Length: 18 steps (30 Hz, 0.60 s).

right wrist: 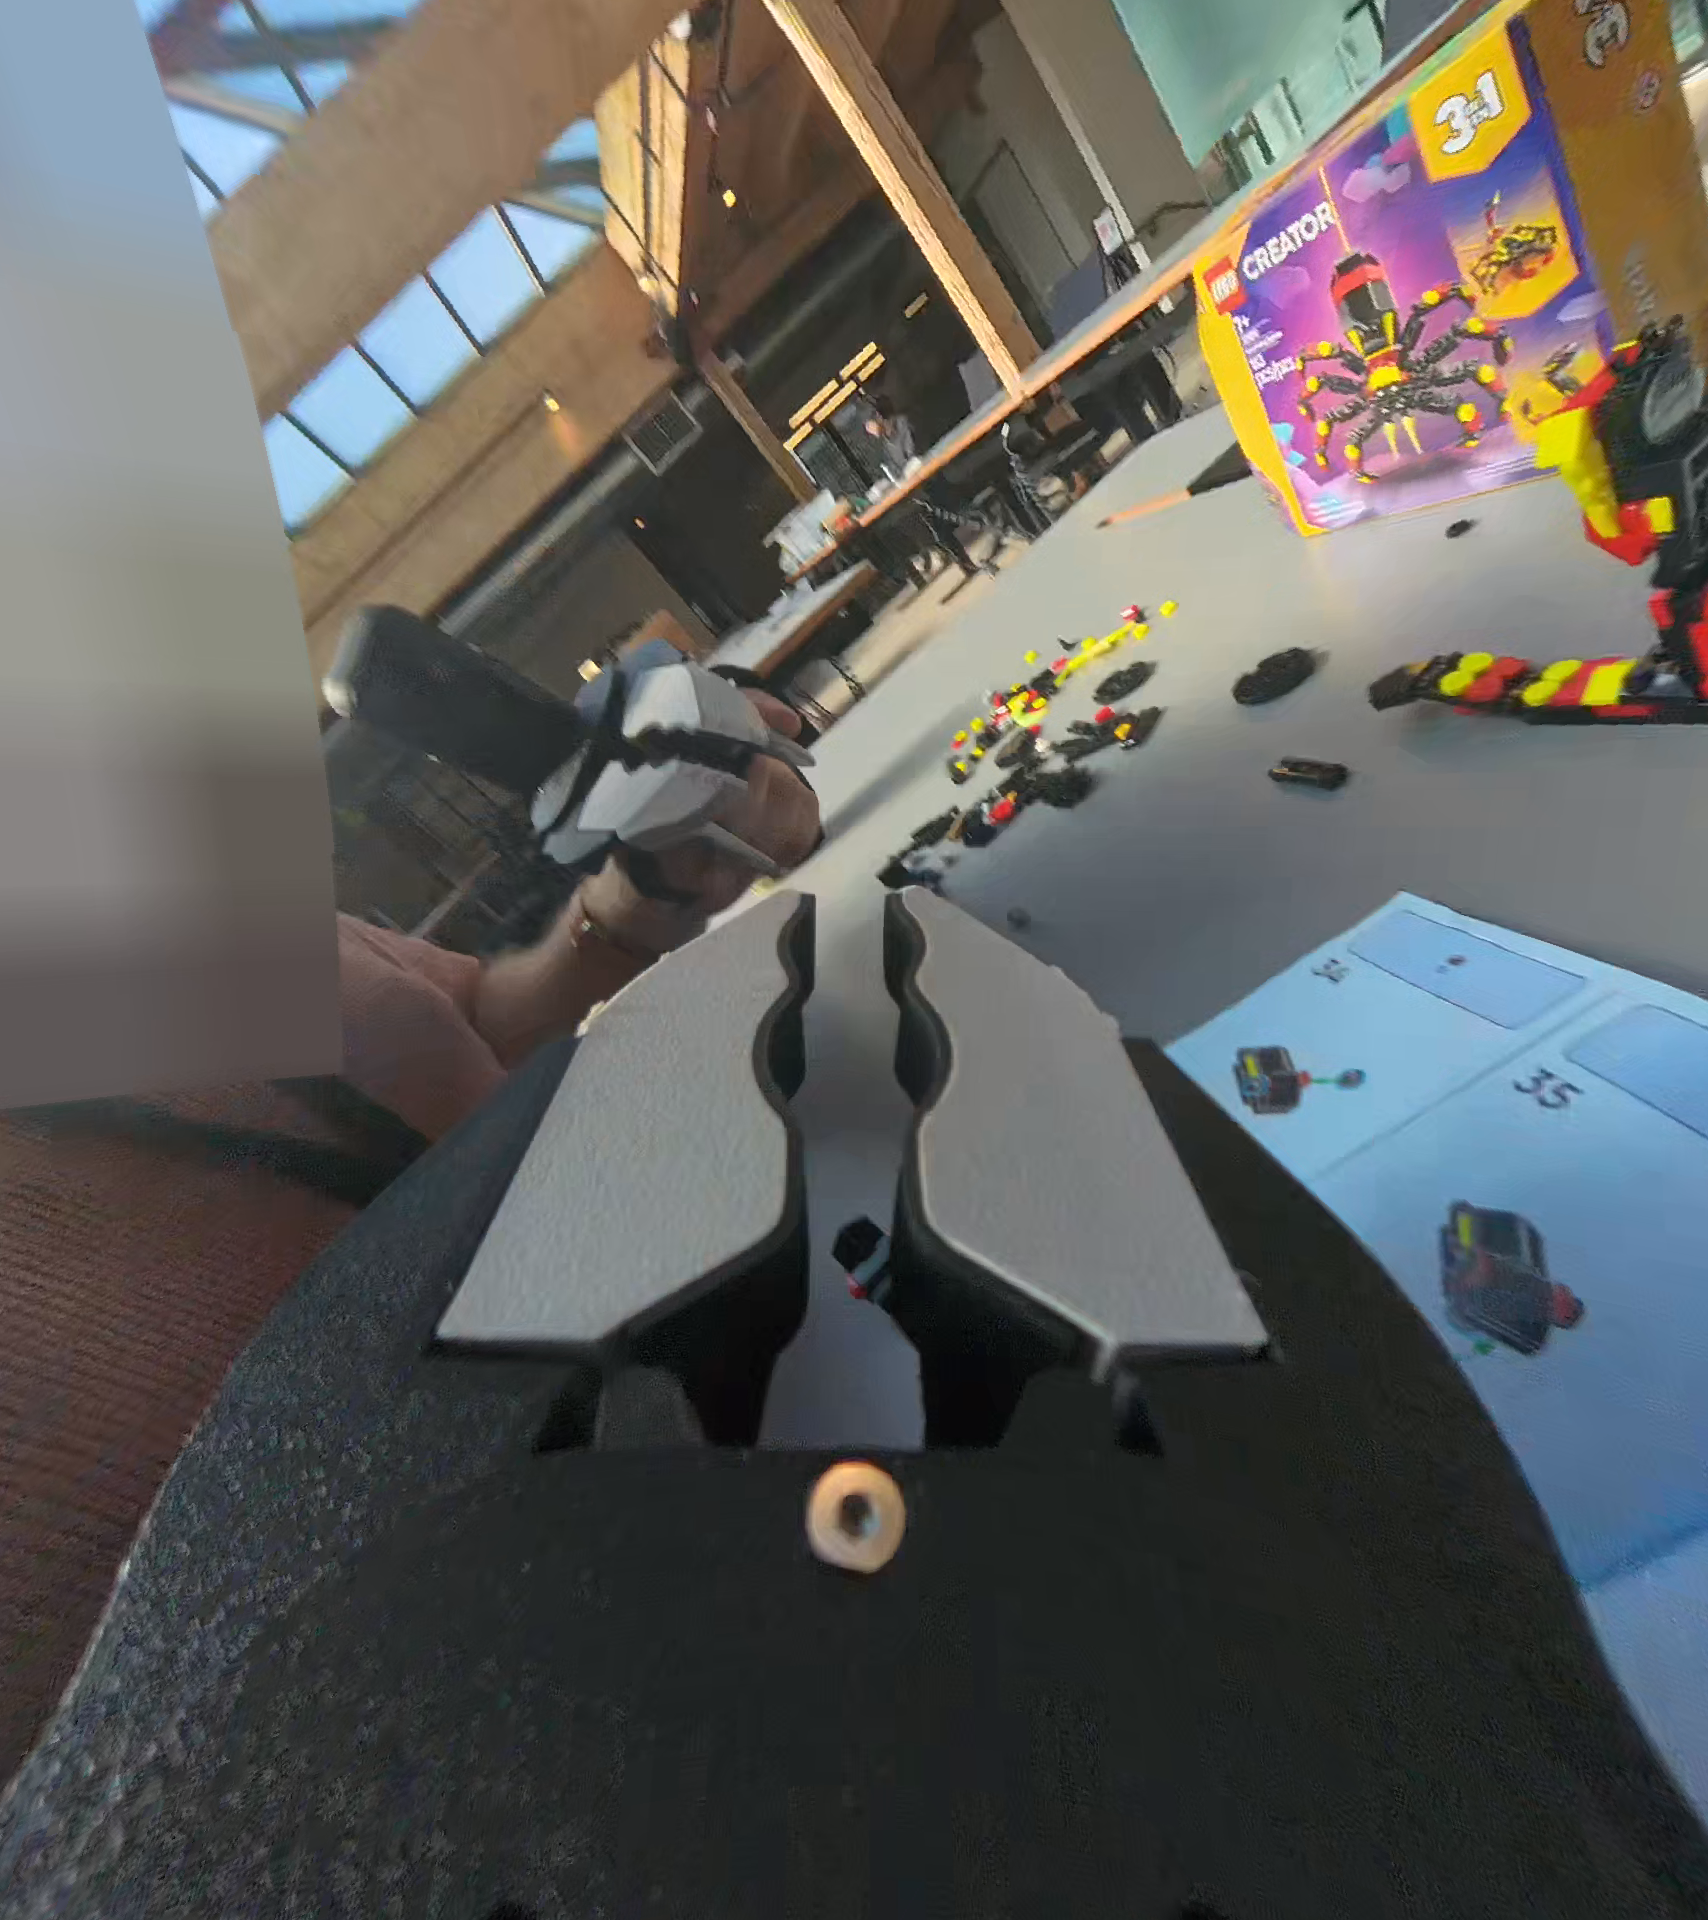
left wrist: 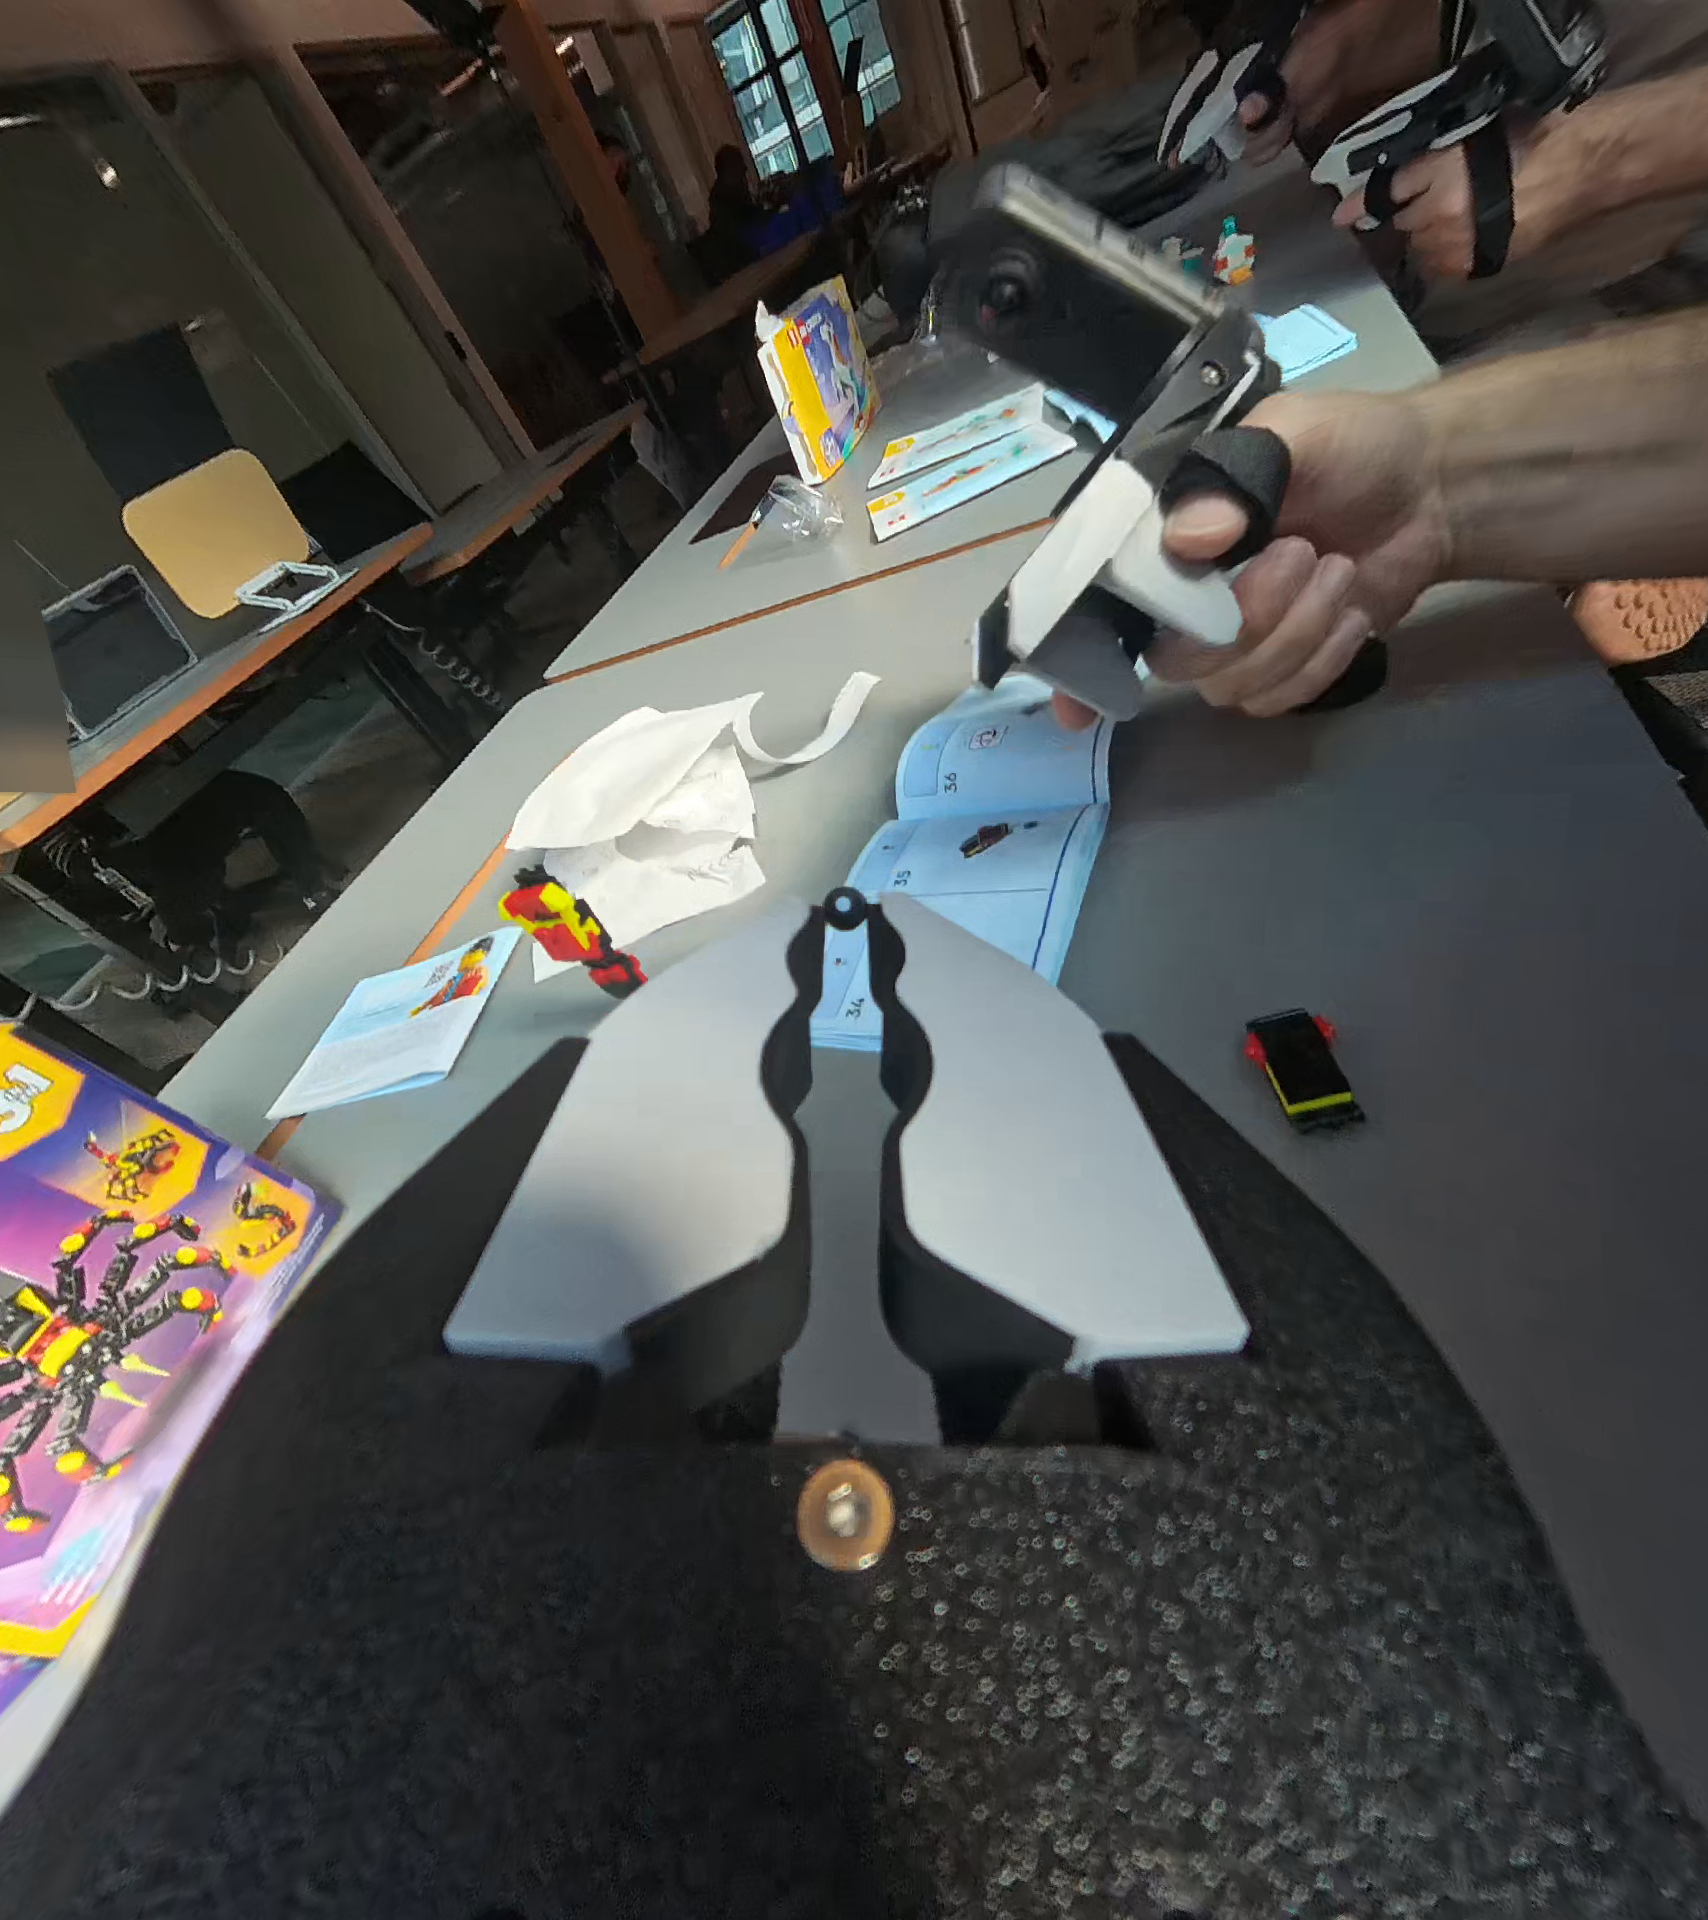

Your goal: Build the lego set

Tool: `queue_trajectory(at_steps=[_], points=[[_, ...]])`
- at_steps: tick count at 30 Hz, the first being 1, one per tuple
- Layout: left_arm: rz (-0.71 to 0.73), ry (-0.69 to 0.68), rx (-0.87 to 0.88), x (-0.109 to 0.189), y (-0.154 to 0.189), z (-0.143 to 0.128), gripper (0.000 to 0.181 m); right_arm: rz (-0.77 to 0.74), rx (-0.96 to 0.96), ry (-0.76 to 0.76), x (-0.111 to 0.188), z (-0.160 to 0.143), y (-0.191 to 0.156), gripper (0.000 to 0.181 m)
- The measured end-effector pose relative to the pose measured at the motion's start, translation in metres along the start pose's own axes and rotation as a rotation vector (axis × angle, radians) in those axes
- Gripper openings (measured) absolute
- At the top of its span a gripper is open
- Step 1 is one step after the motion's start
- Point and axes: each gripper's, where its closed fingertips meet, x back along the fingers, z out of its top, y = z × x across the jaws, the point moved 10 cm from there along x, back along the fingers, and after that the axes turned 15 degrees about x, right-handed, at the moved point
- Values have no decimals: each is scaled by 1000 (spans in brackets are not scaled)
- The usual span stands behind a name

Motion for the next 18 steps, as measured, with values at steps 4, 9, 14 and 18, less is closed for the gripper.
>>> queue_trajectory(at_steps=[4, 9, 14, 18], points=[[-15, -86, 90, 15, 13, -20, 8, -97, 542, -479, 15, -18, -29, 13], [-39, -158, 117, 19, 33, -29, 8, 84, 852, -749, -15, -51, -43, 36], [-36, -180, 150, 20, 44, -34, 8, 202, 939, -833, -37, -67, -38, 41], [-32, -190, 165, 21, 51, -36, 8, 250, 935, -836, -46, -68, -37, 32]])
